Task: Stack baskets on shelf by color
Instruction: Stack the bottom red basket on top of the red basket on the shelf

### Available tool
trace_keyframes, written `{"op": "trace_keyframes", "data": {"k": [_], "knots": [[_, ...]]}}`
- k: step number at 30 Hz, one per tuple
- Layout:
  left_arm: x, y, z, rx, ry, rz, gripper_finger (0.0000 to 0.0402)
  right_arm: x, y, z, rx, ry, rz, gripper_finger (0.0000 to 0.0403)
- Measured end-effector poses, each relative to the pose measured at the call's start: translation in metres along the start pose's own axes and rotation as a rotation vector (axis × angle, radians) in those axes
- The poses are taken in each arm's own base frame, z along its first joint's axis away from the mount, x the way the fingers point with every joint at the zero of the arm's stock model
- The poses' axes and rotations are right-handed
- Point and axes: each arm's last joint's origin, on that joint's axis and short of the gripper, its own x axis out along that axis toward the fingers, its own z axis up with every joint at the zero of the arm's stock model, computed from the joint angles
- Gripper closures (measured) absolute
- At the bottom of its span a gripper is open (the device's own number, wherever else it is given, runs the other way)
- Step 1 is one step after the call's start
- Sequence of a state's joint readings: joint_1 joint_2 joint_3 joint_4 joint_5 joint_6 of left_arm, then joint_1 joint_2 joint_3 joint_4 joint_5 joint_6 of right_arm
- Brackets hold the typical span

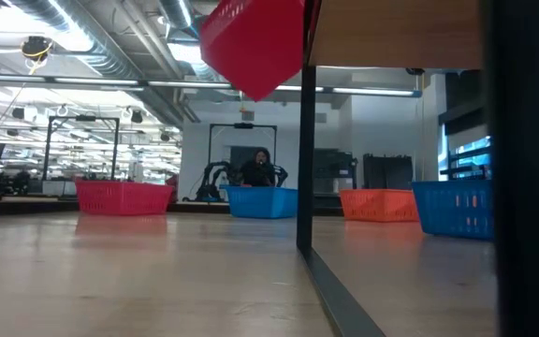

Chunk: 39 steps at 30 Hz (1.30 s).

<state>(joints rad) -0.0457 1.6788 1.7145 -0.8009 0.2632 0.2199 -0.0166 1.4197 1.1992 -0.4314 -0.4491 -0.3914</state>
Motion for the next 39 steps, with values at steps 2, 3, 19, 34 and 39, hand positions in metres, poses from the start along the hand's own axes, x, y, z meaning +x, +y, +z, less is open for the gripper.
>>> {"op": "trace_keyframes", "data": {"k": [2,3,19,34,39], "knots": [[0.000,-0.001,0.001,0.011,-0.004,0.005,0.0310,-0.001,0.001,0.000,0.013,0.005,0.002,0.0400],[0.000,-0.001,0.001,0.028,-0.010,0.006,0.0309,-0.002,0.001,0.000,0.023,0.006,0.003,0.0400],[-0.035,-0.008,0.021,0.082,-0.217,0.047,0.0308,-0.014,0.011,-0.003,0.109,0.107,-0.020,0.0401],[-0.117,-0.024,0.018,0.062,-0.312,0.408,0.0308,-0.080,0.068,0.069,0.134,0.344,-0.332,0.0401],[-0.135,-0.029,0.015,0.047,-0.344,0.418,0.0308,-0.105,0.100,0.085,0.240,0.350,-0.452,0.0401]]}}
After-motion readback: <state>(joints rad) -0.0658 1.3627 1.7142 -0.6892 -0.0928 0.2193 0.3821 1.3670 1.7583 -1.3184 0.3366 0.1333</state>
